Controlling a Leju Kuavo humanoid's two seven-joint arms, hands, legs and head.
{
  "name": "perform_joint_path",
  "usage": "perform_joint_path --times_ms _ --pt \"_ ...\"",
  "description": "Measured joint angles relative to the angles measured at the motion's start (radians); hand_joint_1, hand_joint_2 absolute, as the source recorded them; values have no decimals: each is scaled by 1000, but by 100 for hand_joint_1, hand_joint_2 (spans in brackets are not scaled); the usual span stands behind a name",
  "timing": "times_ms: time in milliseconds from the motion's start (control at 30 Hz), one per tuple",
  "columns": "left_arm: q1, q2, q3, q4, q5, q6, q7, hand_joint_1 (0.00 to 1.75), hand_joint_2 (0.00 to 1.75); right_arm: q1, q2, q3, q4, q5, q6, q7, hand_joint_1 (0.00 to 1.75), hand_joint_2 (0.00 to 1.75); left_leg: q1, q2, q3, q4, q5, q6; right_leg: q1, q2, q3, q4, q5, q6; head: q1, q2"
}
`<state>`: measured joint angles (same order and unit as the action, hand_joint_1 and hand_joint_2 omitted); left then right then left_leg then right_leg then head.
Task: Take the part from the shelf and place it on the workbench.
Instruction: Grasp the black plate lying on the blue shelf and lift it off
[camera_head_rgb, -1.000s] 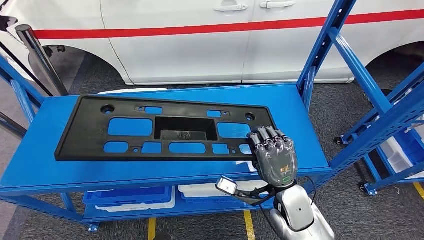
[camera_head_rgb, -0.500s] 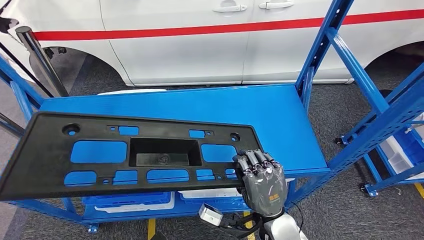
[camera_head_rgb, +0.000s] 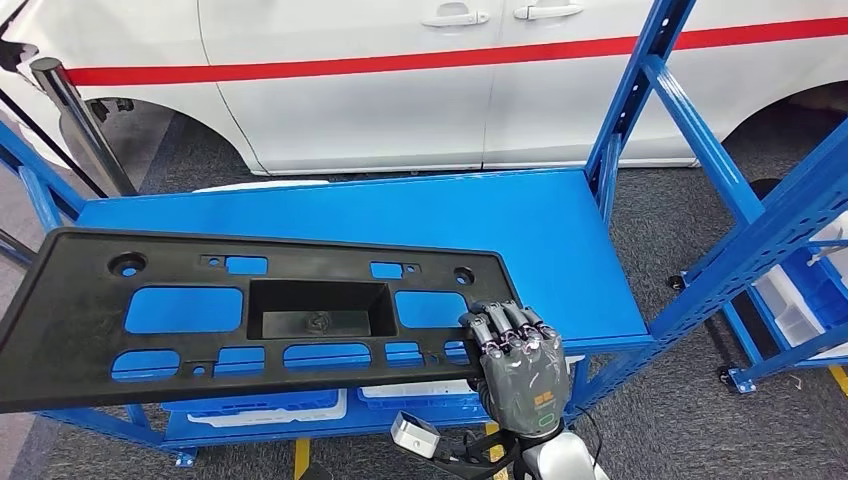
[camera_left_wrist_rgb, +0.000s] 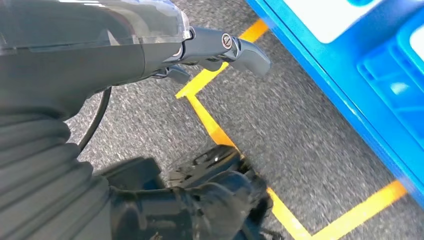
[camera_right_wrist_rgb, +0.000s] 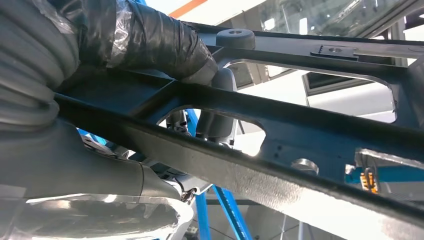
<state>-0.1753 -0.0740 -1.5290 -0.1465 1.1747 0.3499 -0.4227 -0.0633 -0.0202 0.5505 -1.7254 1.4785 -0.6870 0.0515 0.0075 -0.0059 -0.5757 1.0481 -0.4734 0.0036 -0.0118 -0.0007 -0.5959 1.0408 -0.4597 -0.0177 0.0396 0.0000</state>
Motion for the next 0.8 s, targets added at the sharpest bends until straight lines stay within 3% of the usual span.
perform_joint_path --times_ms 100,167,200,300,333,367,400,433,500,533,667,733,800 --pt "1 0 1 0 2 18 18 0 175 0 0 0 1 -2 0 0 175 175 -5 -1 13 -32 5 13 1 0 -2 -2 3 17 0 0" --pt "2 0 2 0 3 23 22 0 175 0 0 0 3 -2 0 0 175 175 -1 0 17 -43 13 27 0 0 -8 14 -12 28 1 0" --pt "1 -1 2 0 3 24 22 0 175 0 0 0 3 -3 0 0 175 175 1 1 19 -49 17 33 0 1 -23 48 -35 32 2 0" --pt "1 -2 2 0 3 24 23 0 175 2 0 0 6 -3 0 0 175 175 1 3 17 -50 19 41 -2 1 -106 228 -123 39 2 0" --pt "2 -2 2 0 2 24 24 0 175 4 0 0 7 -3 0 0 175 175 1 3 17 -50 18 41 -3 1 -123 264 -129 41 2 0" --pt "2 -2 2 0 2 25 24 0 175 4 0 0 8 -3 0 0 175 175 1 3 17 -48 17 41 -5 1 -123 263 -116 43 2 0" --pt "2 -3 2 0 2 27 25 0 175 5 0 0 8 -3 0 -1 175 175 2 2 17 -45 15 39 -7 1 -104 224 -85 43 2 0" --pt "2 -3 2 0 2 29 25 0 175 5 0 0 8 -4 0 -2 175 175 2 1 17 -40 12 37 -9 0 -72 157 -49 43 2 0" --pt "1 -4 2 0 2 34 26 0 175 5 0 0 7 -5 0 -6 175 175 -1 -1 13 -26 3 27 -8 1 -16 43 -10 37 2 0" --pt "1 -5 2 0 3 36 27 0 175 6 0 0 6 -5 0 -7 175 175 -2 -1 11 -22 0 22 -6 1 -4 16 -7 33 2 0" --pt "-1 -5 2 0 4 42 32 0 175 7 1 -3 5 -6 0 -9 175 175 1 0 6 -8 -15 -1 -5 3 -1 4 -6 8 1 0" --pt "-2 -5 2 0 4 48 33 0 175 7 4 -4 6 -7 0 -12 175 175 4 1 -28 71 -64 -11 -8 1 2 -2 -4 -2 0 0" --pt "-1 -5 2 0 4 56 37 0 175 7 5 -4 8 -9 0 -16 175 175 5 1 -89 202 -122 -17 -8 -1 1 -1 -4 -5 0 0"
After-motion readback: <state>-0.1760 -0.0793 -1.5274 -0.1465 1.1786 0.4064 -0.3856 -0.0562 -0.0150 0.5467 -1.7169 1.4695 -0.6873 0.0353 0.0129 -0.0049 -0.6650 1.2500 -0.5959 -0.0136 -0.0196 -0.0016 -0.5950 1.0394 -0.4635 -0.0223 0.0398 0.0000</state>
